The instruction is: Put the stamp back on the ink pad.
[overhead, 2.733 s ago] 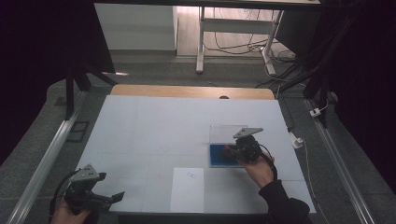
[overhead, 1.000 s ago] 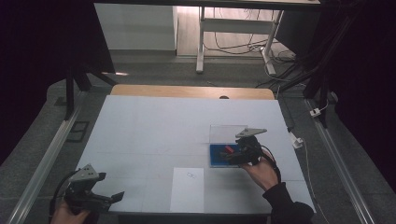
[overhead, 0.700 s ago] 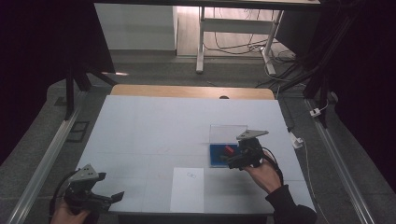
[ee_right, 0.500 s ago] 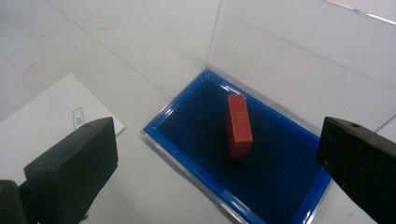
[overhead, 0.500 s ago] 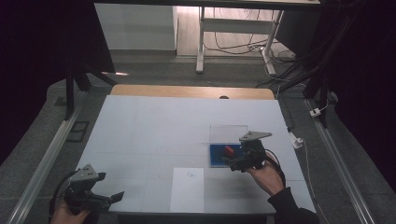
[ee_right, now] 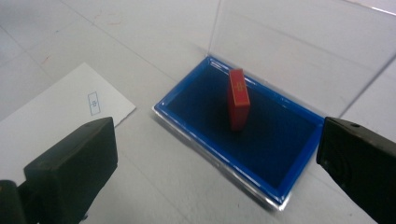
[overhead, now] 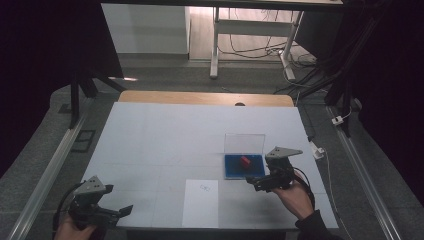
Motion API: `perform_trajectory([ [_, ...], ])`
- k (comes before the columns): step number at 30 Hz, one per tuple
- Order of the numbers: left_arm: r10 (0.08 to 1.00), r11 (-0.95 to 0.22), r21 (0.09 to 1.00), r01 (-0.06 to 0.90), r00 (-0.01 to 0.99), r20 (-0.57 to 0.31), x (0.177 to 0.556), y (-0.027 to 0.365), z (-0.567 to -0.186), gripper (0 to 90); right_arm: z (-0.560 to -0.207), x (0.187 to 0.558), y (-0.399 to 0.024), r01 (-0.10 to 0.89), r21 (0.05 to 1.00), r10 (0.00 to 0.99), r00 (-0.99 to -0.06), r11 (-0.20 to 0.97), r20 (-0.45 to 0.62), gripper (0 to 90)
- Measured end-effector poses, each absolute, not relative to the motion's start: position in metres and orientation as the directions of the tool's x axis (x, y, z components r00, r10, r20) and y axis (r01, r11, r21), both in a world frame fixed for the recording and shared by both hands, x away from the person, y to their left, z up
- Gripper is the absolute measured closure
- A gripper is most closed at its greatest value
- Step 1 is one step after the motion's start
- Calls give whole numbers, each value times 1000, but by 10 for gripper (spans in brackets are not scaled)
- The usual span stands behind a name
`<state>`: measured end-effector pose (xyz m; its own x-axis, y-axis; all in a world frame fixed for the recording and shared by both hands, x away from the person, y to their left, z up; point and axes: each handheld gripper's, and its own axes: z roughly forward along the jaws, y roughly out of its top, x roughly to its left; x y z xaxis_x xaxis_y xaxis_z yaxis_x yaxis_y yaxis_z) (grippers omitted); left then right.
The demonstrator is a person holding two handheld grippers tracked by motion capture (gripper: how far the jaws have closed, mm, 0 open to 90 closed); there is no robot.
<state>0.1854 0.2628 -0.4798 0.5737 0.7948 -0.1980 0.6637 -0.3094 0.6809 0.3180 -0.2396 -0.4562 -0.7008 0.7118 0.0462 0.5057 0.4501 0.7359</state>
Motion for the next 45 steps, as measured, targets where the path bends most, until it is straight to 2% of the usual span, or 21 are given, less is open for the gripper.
perform_trajectory([
  [16,798,-306,680,666,569,-198,185,263,-480,0,-451,286,-272,516,747,742,-669,420,44,0],
  [45,801,-298,683,666,564,-200,185,264,-480,0,-454,229,-324,587,751,852,-520,302,64,0],
])
